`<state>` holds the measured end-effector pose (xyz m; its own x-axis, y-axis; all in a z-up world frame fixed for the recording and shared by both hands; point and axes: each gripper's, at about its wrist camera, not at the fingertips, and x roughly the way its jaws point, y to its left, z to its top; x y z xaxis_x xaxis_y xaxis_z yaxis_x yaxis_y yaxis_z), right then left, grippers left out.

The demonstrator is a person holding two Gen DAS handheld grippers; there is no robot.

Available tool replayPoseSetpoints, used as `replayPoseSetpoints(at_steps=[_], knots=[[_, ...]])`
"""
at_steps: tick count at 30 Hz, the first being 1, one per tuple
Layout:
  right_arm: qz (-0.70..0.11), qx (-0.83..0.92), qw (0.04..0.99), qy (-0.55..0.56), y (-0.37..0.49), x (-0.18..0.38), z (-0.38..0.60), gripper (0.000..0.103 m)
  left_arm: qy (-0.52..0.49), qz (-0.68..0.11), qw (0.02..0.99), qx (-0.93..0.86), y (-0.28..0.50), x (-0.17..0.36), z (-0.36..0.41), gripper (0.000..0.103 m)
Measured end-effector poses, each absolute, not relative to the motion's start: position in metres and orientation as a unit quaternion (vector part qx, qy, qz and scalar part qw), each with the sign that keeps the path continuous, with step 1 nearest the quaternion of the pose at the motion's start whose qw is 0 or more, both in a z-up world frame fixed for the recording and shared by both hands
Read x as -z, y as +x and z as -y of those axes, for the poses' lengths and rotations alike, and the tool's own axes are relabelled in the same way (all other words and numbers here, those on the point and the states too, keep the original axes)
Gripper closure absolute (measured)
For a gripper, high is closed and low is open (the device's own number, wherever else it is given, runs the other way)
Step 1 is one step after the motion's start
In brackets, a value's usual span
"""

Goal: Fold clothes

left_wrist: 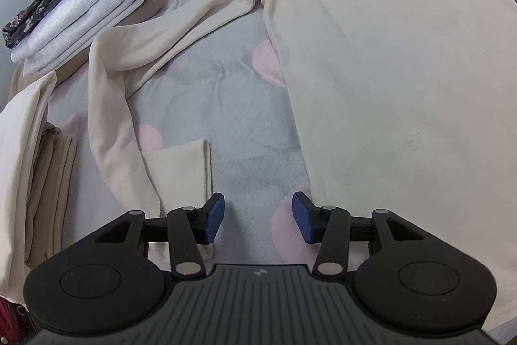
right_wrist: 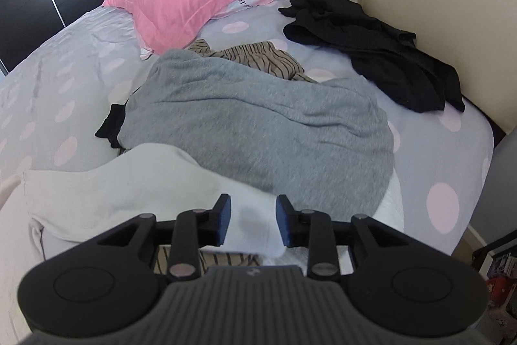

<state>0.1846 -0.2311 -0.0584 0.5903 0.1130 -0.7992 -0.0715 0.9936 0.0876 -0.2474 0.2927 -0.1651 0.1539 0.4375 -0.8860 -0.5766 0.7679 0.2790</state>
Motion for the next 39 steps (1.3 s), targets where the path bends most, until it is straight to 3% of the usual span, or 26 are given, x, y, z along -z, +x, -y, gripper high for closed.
replayPoseSetpoints(at_steps=[9, 10, 11, 12, 16, 20, 23, 27, 31, 39], knots=[[-0.465, -0.052, 0.883, 0.036, 0.208, 0.082, 0.214, 0.070, -0.063, -0.559, 0.754, -0.341, -0.248, 0.168, -0.294, 0.052], [-0.469, -0.056, 0.881, 0.040, 0.208, 0.084, 0.214, 0.078, -0.063, -0.559, 0.753, -0.341, -0.248, 0.168, -0.294, 0.052], [-0.469, -0.060, 0.880, 0.043, 0.206, 0.084, 0.213, 0.094, -0.062, -0.559, 0.753, -0.341, -0.248, 0.168, -0.294, 0.052], [-0.465, -0.064, 0.882, 0.040, 0.203, 0.083, 0.210, 0.100, -0.061, -0.559, 0.753, -0.341, -0.247, 0.169, -0.294, 0.052], [-0.430, -0.107, 0.896, 0.010, 0.178, 0.072, 0.192, 0.102, -0.053, -0.559, 0.753, -0.341, -0.244, 0.170, -0.293, 0.052], [-0.425, -0.140, 0.894, -0.014, 0.160, 0.070, 0.175, 0.102, -0.047, -0.560, 0.753, -0.341, -0.242, 0.171, -0.292, 0.052], [-0.421, -0.113, 0.900, -0.009, 0.164, 0.072, 0.176, 0.093, -0.050, -0.557, 0.756, -0.341, -0.244, 0.170, -0.293, 0.052], [-0.422, -0.096, 0.901, 0.029, 0.166, 0.072, 0.178, 0.091, -0.054, -0.556, 0.756, -0.341, -0.244, 0.169, -0.293, 0.052], [-0.425, -0.125, 0.896, 0.037, 0.151, 0.076, 0.159, 0.075, -0.048, -0.557, 0.756, -0.341, -0.243, 0.168, -0.292, 0.052], [-0.477, -0.243, 0.844, -0.040, 0.103, 0.097, 0.096, 0.075, -0.081, -0.542, 0.769, -0.328, -0.258, 0.153, -0.292, 0.051]])
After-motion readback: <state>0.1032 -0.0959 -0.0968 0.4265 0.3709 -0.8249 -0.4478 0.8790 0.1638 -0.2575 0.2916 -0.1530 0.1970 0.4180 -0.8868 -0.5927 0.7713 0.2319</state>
